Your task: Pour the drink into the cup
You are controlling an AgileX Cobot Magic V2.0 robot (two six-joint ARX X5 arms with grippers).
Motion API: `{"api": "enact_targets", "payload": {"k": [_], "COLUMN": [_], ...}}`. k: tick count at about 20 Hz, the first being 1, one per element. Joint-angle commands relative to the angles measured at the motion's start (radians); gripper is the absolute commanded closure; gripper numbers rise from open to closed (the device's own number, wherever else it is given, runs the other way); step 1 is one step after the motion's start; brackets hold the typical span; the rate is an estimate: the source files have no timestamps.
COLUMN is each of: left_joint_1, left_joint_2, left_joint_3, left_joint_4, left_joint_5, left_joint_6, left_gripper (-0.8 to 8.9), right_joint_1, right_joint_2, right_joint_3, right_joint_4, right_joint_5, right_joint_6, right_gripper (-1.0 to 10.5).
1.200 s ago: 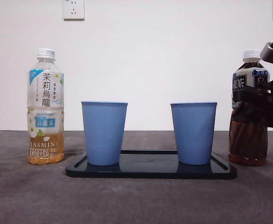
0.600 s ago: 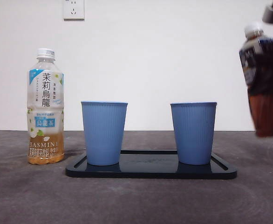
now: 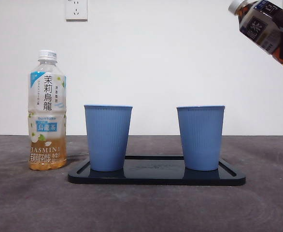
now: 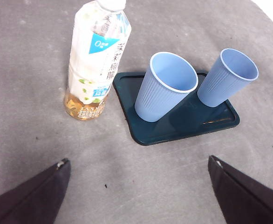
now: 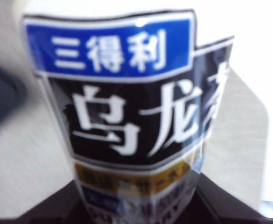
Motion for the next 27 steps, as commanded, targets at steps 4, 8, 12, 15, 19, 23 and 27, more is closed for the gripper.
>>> {"api": "enact_targets", "payload": {"k": [4, 8, 12, 15, 19, 23, 27], "left_joint_1": [-0.021, -0.035, -0.043, -0.043, -0.049, -0.049, -0.056], "left_joint_2": [0.004, 0.004, 0.004, 0.004, 0.004, 0.004, 0.004], "left_joint_3": [0.018, 0.018, 0.018, 0.018, 0.018, 0.018, 0.018], "left_joint_4": [0.012, 0.012, 0.012, 0.011, 0.011, 0.012, 0.011], "left_joint_5": [-0.001, 0.000, -0.001, 0.000, -0.001, -0.001, -0.001], "left_joint_6": [0.013, 0.013, 0.013, 0.013, 0.013, 0.013, 0.013], "left_gripper": [3.41, 3.41, 3.41, 3.41, 3.41, 3.41, 3.41], "right_joint_1": [0.088, 0.134, 0.163, 0.177, 0.185, 0.194, 0.194], "right_joint_2": [0.056, 0.104, 0.147, 0.180, 0.211, 0.219, 0.228], "right_joint_3": [0.036, 0.036, 0.036, 0.036, 0.036, 0.036, 0.036], "right_joint_4": [0.005, 0.002, 0.000, 0.000, -0.001, 0.000, -0.001], "right_joint_5": [0.182, 0.274, 0.323, 0.371, 0.391, 0.399, 0.417], "right_joint_6": [-0.225, -0.320, -0.395, -0.456, -0.473, -0.497, -0.499], "right_gripper": [8.2, 8.4, 8.4, 8.4, 8.4, 8.4, 8.4]}}
